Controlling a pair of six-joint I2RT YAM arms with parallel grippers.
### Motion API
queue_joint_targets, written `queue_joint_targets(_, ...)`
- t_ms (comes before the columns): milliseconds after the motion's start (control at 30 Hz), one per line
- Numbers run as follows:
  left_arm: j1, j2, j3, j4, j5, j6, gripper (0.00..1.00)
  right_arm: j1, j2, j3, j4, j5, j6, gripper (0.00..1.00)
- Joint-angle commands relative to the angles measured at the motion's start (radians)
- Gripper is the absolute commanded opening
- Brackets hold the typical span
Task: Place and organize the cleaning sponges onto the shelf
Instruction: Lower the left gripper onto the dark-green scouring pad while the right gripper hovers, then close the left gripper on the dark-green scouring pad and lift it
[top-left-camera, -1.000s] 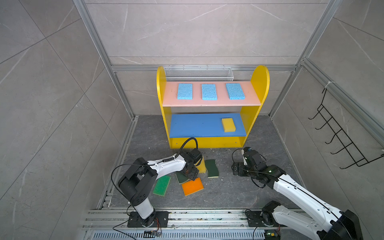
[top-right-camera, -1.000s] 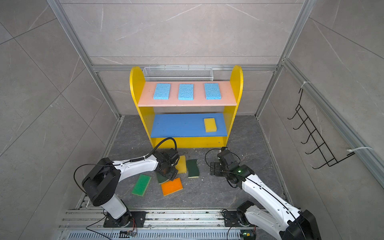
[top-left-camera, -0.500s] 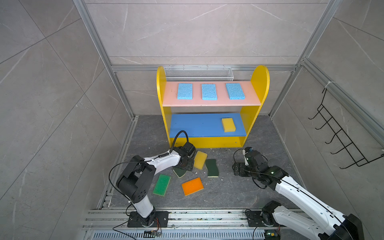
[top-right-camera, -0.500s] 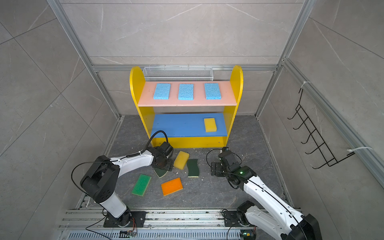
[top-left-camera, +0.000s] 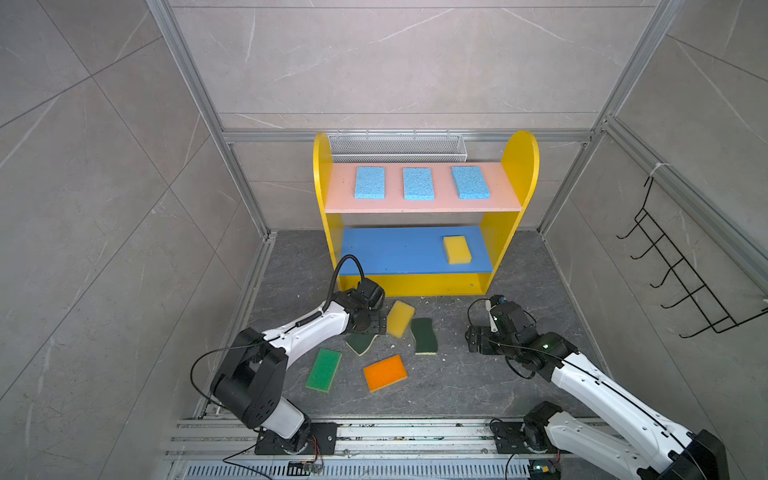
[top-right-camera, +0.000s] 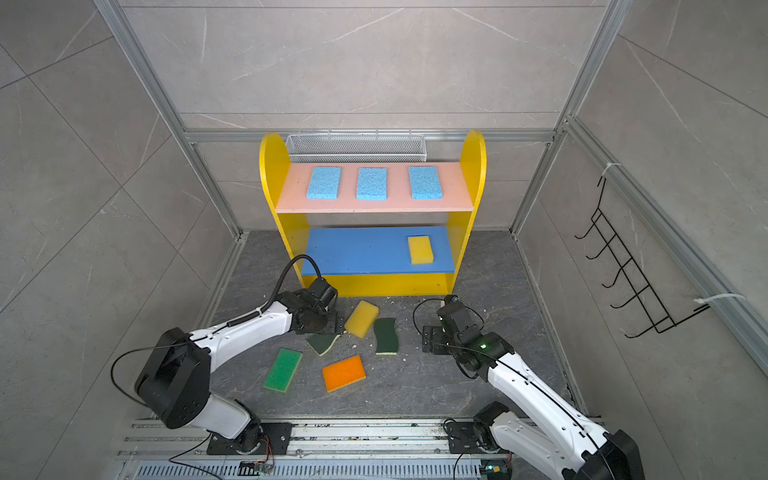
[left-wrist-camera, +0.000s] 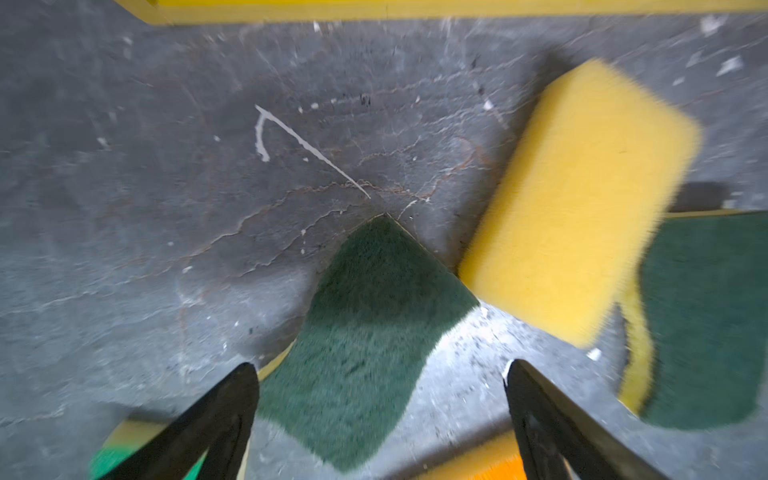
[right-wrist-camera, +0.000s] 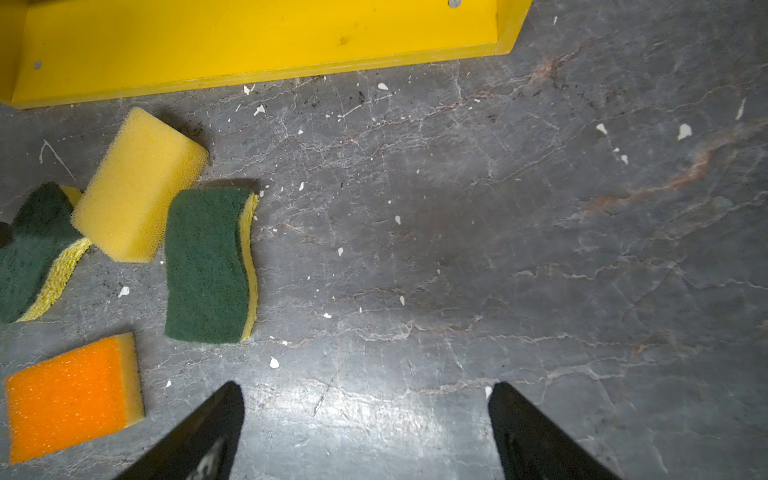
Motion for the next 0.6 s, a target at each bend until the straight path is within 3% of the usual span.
queue_joint_targets(0, 0.003, -0.042, -0.044, -0.043, 0.006, 0.058, 0.96, 0.006, -0.015, 0.014, -0.013, -0.017, -0.012, 0.95)
queue_joint_targets(133, -0.004, -0.029, -0.056, -0.052, 0.021, 0.123, 0.96, 0.005, -0.021, 0.018, -0.022, -0.021, -0.008, 0.94)
queue_joint_targets(567, -0.033, 0.042, -0.098, 0.000, 0.045, 0.149, 1.00, 0.005, -0.028, 0.046, -0.042, -0.024, -0.031, 0.94)
